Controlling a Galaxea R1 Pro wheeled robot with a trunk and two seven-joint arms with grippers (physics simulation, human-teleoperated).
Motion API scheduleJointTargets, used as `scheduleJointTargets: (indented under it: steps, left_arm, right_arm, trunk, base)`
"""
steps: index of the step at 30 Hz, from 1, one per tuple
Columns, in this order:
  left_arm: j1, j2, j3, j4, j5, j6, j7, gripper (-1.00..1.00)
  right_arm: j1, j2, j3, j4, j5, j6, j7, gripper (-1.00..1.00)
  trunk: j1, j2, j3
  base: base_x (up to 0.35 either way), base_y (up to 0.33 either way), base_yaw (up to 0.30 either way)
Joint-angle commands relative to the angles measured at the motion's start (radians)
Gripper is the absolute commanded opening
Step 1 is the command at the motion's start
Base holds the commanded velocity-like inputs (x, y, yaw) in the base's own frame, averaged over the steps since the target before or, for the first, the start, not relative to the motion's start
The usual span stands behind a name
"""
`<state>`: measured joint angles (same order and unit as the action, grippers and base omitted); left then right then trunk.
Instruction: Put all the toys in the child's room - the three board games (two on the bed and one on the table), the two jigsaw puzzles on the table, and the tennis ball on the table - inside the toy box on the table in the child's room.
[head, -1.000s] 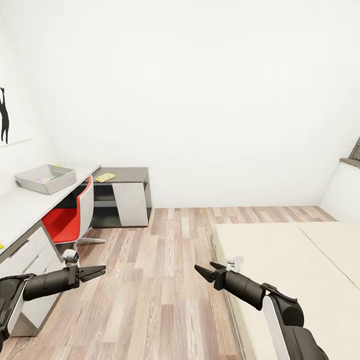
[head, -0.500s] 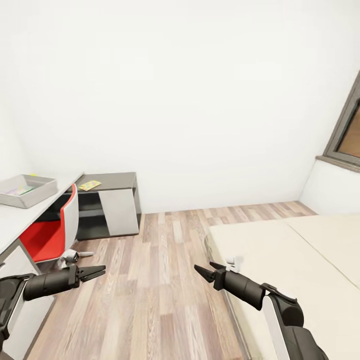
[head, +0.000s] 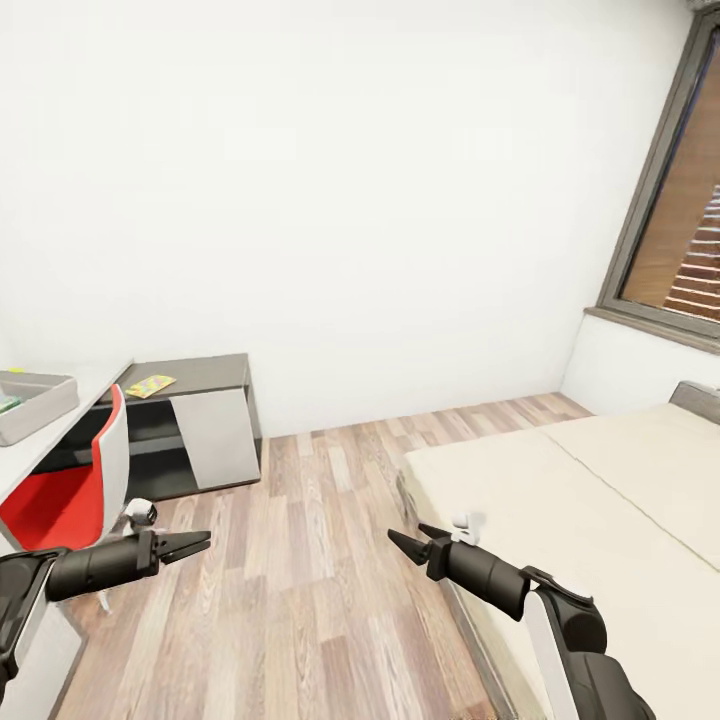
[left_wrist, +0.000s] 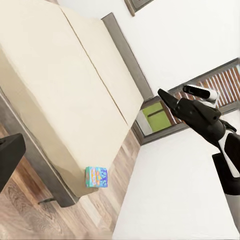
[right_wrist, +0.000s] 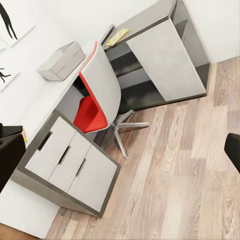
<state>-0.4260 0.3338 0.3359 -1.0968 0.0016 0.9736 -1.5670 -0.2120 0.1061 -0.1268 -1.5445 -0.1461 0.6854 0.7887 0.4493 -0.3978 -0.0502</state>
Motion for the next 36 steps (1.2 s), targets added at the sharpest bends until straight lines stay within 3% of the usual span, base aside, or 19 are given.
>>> scheduleJointTargets:
  steps: [1,24,36]
  left_arm:
    - [0.000,0.001,0.000,0.000,0.000,0.011,-0.004,1.00]
    - [0.000,0.013,0.001,0.002,0.002,0.012,-0.004,1.00]
    - [-0.003,0.028,0.003,0.004,0.003,0.026,-0.004,1.00]
  right_arm:
    - [-0.001,0.001,-0.002,0.000,-0.003,0.006,0.003,1.00]
    - [-0.001,0.003,-0.014,0.001,-0.003,0.014,-0.005,1.00]
    - [-0.001,0.004,-0.110,0.034,-0.006,0.016,0.000,1.00]
  trunk:
    - [0.001,-0.002,-0.001]
    - [0.001,-0.002,0.021]
    - [0.001,-0.002,0.032]
  base:
    - [0.000,0.227,-0.237]
    - [-0.036,0.054,-0.237]
    - [-0.011,0.008,-0.238]
